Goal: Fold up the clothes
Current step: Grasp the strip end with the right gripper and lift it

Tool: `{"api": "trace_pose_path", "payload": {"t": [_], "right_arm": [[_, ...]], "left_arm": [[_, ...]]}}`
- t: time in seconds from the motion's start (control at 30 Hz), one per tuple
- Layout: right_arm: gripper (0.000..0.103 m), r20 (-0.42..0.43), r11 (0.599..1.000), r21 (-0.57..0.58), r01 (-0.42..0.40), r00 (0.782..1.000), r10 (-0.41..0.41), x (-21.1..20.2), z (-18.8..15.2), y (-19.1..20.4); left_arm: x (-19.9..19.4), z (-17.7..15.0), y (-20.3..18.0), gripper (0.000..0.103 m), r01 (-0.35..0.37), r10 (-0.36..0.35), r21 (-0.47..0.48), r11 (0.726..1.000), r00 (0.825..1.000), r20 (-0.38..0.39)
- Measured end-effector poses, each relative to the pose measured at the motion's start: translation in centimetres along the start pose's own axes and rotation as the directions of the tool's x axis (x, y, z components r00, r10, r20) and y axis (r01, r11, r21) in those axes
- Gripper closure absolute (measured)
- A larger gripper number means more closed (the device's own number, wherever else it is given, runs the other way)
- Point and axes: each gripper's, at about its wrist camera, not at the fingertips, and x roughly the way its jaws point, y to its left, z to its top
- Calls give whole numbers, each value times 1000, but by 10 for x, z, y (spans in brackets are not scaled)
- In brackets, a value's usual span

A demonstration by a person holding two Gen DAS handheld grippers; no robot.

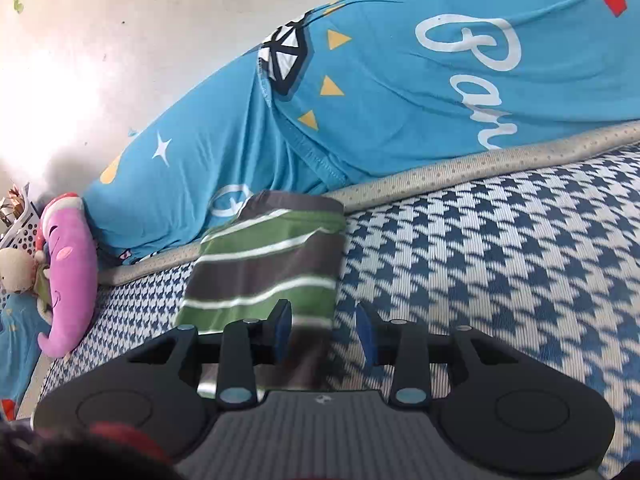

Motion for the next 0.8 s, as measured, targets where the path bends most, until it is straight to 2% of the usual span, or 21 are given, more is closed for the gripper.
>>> {"api": "trace_pose_path", "payload": {"t": [0.03, 0.13, 0.37, 0.8], "right_arm": [[67, 1, 1000, 3, 1, 1000, -1, 3, 2, -2], [67, -3, 1000, 24, -10, 1000, 10, 12, 6, -9], [67, 0, 992, 74, -99, 995, 99, 29, 16, -18], [66, 23, 971, 82, -225, 974, 224, 59, 20, -17]], "left_arm": [[-2, 0, -2, 26, -5, 5, 4, 1000, 1000, 10], [-5, 1, -7, 26, -2, 2, 22, 1000, 1000, 27], [-9, -1, -18, 26, -13, 8, 85, 996, 998, 58], [-12, -6, -19, 26, -7, -2, 138, 990, 998, 63]]}}
